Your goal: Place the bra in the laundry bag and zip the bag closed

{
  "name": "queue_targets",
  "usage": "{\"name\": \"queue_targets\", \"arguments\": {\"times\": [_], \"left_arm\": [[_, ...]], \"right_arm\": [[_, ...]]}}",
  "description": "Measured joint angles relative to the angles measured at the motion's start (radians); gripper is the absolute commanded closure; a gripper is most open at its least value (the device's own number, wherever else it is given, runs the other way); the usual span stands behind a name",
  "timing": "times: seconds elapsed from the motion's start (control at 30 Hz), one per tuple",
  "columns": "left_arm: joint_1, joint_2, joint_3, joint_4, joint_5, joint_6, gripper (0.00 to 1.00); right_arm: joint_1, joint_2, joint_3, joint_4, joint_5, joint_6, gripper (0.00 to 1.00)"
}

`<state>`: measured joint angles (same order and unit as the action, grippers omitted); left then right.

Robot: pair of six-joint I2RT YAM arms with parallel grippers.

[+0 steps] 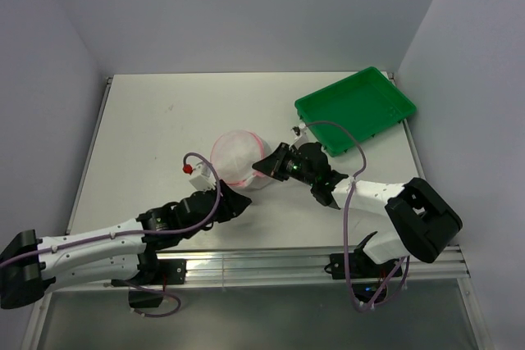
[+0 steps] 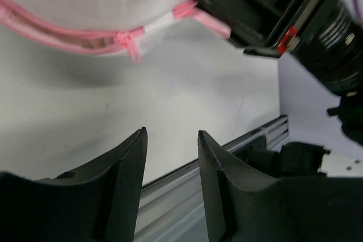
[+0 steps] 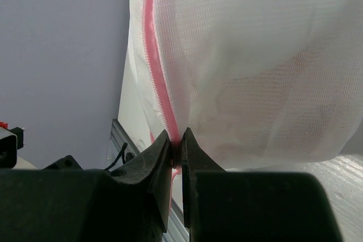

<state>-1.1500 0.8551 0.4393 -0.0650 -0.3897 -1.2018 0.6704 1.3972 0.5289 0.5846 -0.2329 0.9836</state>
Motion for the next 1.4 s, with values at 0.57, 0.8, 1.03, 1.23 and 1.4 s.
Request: {"name": "queue_targets", "arguments": {"times": [0.57, 0.8, 1.03, 1.23, 1.4], "left_arm": [[-0.021, 0.157, -0.038, 0.248, -0.183, -0.097, 0.58], [-0.021, 0.201, -0.042, 0.251, -0.195, -0.101, 0.6], [-0.007, 0.207, -0.042, 0.26, -0.195, -0.094, 0.61], [0.035, 0.217, -0.042, 0.311, -0.183, -0.062, 0.65], [0.042, 0.26, -0.042, 0.338, -0.167, -0.053, 0.69]], "right_arm": [[-0.001, -0.008, -0.014, 0.006, -0.014, -0.009, 0.95], [-0.001, -0.02, -0.014, 0.006, -0.016, -0.009, 0.95], [-0.001, -0.028, -0.014, 0.006, -0.019, -0.01, 0.96], [-0.001, -0.029, -0.015, 0.006, -0.019, -0.013, 0.96], [-0.001, -0.029, -0.015, 0.006, -0.02, -0.014, 0.96]]}}
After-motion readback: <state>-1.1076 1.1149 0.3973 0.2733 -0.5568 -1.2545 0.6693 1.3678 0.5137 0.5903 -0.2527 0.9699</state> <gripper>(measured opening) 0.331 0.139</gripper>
